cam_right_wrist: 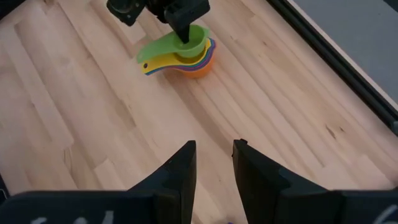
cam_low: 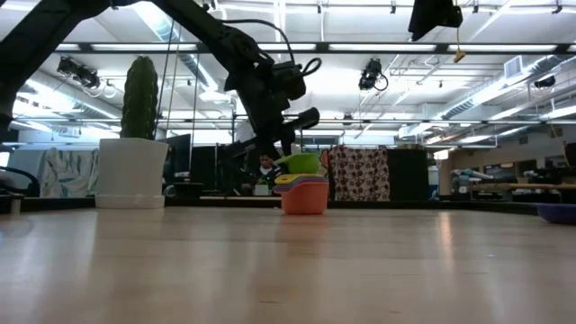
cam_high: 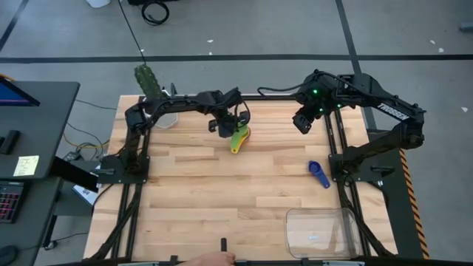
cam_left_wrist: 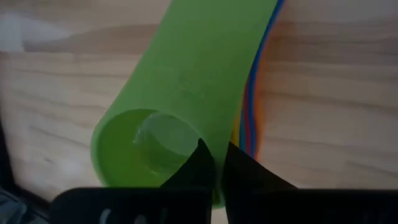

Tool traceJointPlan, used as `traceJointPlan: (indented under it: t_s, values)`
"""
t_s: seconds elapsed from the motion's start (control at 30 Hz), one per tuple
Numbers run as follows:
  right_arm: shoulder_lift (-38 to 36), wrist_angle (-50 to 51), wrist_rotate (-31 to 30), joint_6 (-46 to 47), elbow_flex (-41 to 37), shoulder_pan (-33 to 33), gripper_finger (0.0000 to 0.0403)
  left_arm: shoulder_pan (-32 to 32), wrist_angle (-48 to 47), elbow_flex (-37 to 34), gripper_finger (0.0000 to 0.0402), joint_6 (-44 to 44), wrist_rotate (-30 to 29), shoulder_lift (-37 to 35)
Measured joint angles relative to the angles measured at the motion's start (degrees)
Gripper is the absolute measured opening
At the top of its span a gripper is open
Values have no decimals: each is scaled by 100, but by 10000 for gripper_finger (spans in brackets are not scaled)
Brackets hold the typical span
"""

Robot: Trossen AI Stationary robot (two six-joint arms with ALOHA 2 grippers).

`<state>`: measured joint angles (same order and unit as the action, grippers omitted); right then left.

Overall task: Nest measuring cups in basket
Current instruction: Stack the green measuring cup on top of the yellow measuring cup

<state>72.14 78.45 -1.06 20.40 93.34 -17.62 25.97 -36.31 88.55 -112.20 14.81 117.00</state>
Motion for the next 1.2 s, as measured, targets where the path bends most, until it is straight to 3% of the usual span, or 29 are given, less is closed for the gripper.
traceJointPlan:
  t_s: [0.17, 0.3, 0.47, 0.77, 1.2]
  values:
    - [0, 49, 48, 0, 0, -3, 110, -21, -21, 2, 19, 48, -36, 75]
    - [0, 81, 50, -2, 0, -3, 110, -23, -12, 2, 49, 86, -57, 75]
    - [0, 112, 65, -2, 0, -3, 110, -35, 32, 2, 70, 785, -81, 75]
    - [0, 138, 66, -2, 0, -3, 110, -171, -47, -3, 74, 1895, -360, -72]
    - [0, 148, 66, -2, 0, -3, 110, -237, -250, -2, 75, 2117, -615, -242]
